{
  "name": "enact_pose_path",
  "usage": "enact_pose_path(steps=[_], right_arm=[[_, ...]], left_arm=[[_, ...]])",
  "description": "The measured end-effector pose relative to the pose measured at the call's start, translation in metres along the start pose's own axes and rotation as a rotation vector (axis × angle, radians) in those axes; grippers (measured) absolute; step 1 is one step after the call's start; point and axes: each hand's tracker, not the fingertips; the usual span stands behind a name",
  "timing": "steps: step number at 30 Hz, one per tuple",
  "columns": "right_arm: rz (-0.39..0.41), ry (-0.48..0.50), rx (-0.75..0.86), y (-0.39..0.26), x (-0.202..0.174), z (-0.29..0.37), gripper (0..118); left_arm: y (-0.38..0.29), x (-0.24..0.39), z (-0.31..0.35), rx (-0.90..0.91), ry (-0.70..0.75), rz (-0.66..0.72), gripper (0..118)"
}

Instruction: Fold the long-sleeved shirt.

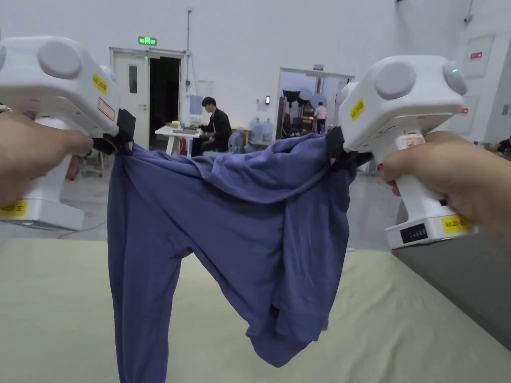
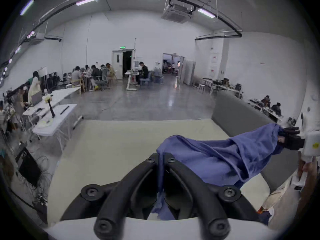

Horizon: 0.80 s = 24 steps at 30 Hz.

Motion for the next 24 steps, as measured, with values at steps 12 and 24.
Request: enact_pose_path(steps=[12,24], right_arm=[[0.077,-0.096,-0.103,-0.015,-0.008,-0.13,1],[0.092,0.047,-0.448,-0.301,-0.058,-0.28,1]], left_arm=[[-0.022,0.004,-0.098,-0.04,0.009,0.037,0],[-0.301,-0.024,-0.236,-0.476,0.003,0.112,0]])
